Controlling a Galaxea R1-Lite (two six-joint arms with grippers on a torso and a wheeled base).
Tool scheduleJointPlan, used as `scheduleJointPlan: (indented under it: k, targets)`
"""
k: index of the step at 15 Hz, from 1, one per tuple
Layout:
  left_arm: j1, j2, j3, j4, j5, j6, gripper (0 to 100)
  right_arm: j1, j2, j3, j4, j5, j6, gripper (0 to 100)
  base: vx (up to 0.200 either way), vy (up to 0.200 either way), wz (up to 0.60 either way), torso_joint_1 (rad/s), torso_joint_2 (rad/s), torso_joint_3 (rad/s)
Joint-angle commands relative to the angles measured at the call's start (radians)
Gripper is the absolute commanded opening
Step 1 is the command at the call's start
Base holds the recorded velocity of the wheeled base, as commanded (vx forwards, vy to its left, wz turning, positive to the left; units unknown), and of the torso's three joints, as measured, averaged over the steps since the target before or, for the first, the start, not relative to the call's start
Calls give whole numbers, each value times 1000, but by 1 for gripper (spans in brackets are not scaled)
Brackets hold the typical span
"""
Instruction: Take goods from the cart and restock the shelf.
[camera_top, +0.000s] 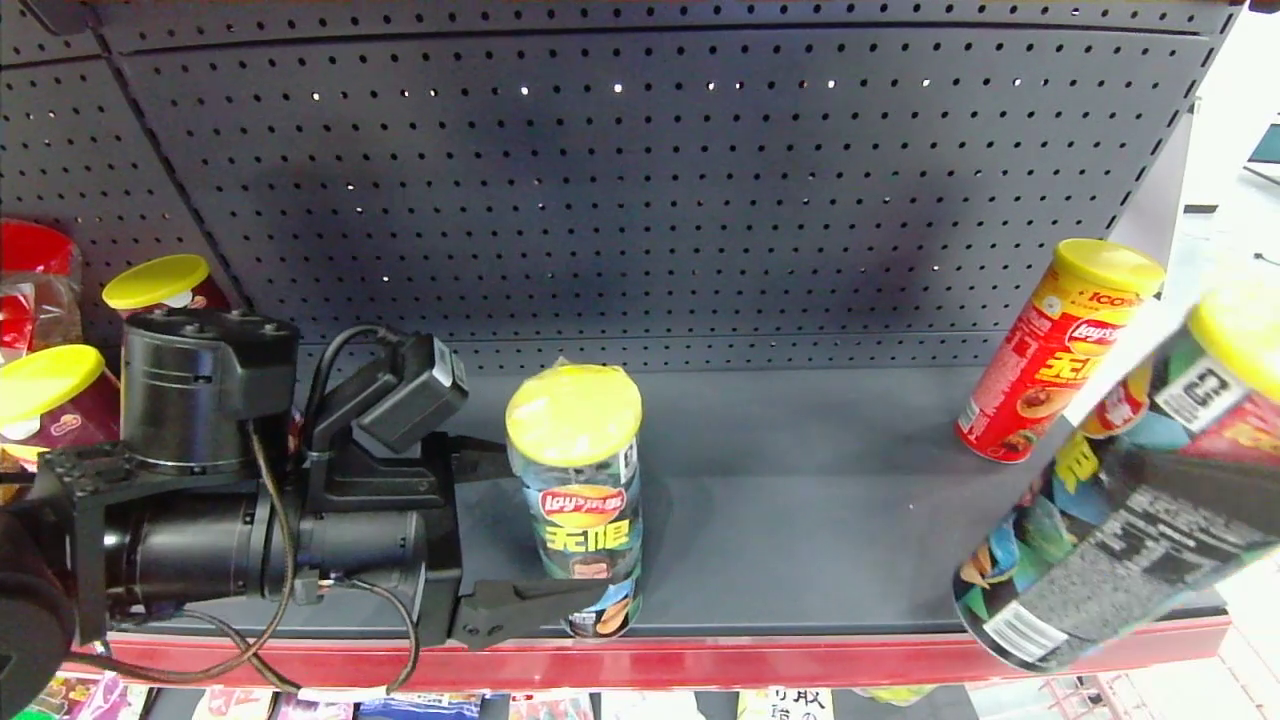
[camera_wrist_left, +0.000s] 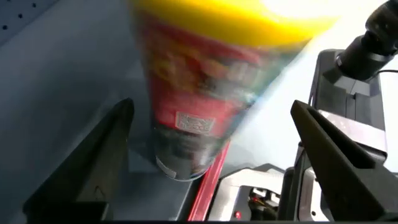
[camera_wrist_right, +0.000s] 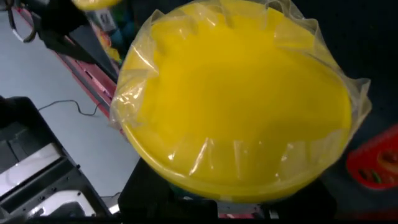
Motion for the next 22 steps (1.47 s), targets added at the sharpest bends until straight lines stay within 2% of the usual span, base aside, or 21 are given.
scheduleJointPlan:
  k: [1,3,5,6,8,9,13,16,20,22]
  targets:
    - [1,-42,10,2,13,0,100,51,187,-79,-82,-1,2,0,0,0,0,0,0,0]
    - [0,-83,39,5,48,0,100,110,271,-131,-112,-4,2,0,0,0,0,0,0,0]
    - [3,-132,82,5,53,-4,100,126,357,-182,-132,-1,2,0,0,0,0,0,0,0]
    - [3,-157,100,5,53,-20,100,139,400,-207,-151,-1,4,0,0,0,0,0,0,0]
    - [14,-210,143,3,54,-70,100,159,489,-246,-201,-2,2,0,0,0,0,0,0,0]
    - [26,-230,165,2,53,-76,100,172,526,-263,-217,-2,4,0,0,0,0,0,0,0]
    - [47,-281,218,-1,54,-78,100,226,655,-337,-256,1,6,0,0,0,0,0,0,0]
    - [98,-342,267,0,54,-78,100,245,739,-383,-258,10,6,0,0,0,0,0,0,0]
    - [147,-445,336,6,54,-86,100,254,837,-411,-373,13,-2,0,0,0,0,0,0,0]
    - [149,-511,361,16,74,-135,100,264,879,-449,-373,31,-2,0,0,0,0,0,0,0]
